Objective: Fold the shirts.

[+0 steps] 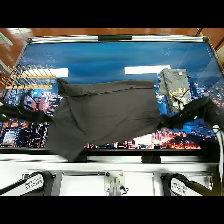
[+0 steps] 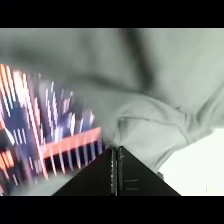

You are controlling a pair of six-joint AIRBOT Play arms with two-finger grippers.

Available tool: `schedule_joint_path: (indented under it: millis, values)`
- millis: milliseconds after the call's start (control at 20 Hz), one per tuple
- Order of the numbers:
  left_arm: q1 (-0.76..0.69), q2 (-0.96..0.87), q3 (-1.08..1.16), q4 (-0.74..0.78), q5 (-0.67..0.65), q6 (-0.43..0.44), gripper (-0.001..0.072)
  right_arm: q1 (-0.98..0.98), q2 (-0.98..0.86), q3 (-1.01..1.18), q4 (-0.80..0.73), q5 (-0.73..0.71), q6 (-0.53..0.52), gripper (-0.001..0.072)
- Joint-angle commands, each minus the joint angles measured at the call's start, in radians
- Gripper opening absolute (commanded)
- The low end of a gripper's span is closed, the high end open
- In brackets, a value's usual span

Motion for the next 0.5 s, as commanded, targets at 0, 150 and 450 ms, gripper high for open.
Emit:
schedule_joint_path:
  millis: [0,150,450]
  values:
    - [0.001,0.155,0.289,-0.143,0.063,0.000,0.0027,0.003,0.152,0.289,0.076,0.010,-0.053,0.0067]
    - [0.001,0.311,0.605,-0.205,0.316,-0.009,0.0028,0.003,0.309,0.640,0.016,0.173,-0.084,0.0067]
    - [0.001,0.525,0.915,-0.204,0.499,-0.149,0.0029,0.003,0.520,0.959,-0.087,0.413,-0.048,0.0067]
